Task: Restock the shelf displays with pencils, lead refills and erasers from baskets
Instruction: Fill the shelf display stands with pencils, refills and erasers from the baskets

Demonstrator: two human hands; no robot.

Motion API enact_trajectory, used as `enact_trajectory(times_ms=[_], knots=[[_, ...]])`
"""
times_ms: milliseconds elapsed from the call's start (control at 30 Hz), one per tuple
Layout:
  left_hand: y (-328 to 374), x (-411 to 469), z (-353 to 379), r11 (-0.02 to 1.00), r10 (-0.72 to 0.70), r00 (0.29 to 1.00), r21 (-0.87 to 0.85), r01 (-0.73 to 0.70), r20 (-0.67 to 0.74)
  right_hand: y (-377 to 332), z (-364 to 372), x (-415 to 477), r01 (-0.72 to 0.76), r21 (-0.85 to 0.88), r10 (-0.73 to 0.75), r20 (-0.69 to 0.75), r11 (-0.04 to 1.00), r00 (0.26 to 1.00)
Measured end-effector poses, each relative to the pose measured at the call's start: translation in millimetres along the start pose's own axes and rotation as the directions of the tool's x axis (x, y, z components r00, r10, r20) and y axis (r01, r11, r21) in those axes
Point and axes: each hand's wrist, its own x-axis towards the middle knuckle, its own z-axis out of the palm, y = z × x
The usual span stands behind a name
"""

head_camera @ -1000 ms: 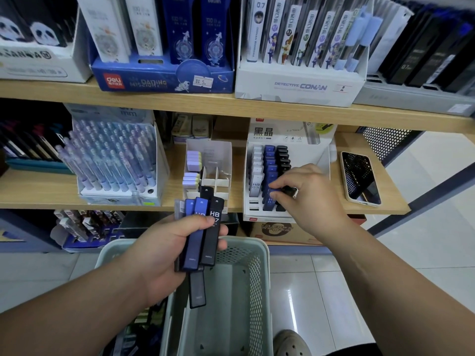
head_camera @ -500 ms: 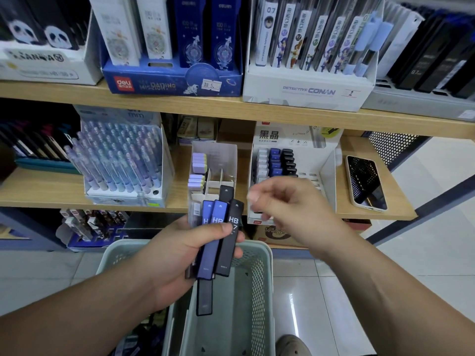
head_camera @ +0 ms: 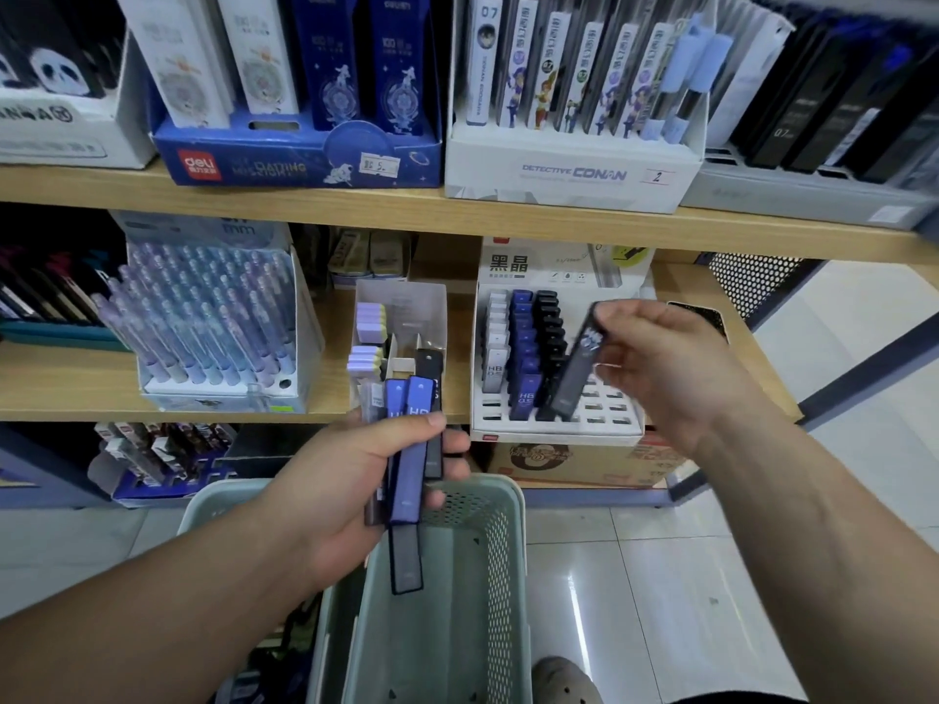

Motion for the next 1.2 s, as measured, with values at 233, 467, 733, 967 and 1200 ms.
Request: enact_trajectory(times_ms=[233,467,733,967,1200], knots=[[-7,5,2,0.999,0.024,0.998,0.033,-0.022,-0.053,28,-54,30,-0.07,-0.119,0.028,-0.322,0.99,0.946],[-9,8,1,0.999,0.03,0.997,0.039,-0.027,-0.071,36,-34,34,-0.169,-0.147,0.137,-0.208,0.975,0.968],[-10,13,5,0.999,0.01,0.998,0.039,-0.008,-0.068,40,-22,38,-0.102,-0.179,0.061,-0.217,0.979,0.974],[-11,13,4,0.998,0.013,0.999,0.057,-0.01,-0.045,34,-22,48,0.261,-0.291,-0.343,-0.284,0.92,0.895],[-8,12,-5,0.999,-0.032,0.998,0.014,0.033,-0.057,38,-14,65,0.387,-0.459,-0.488,-0.121,0.8,0.864]])
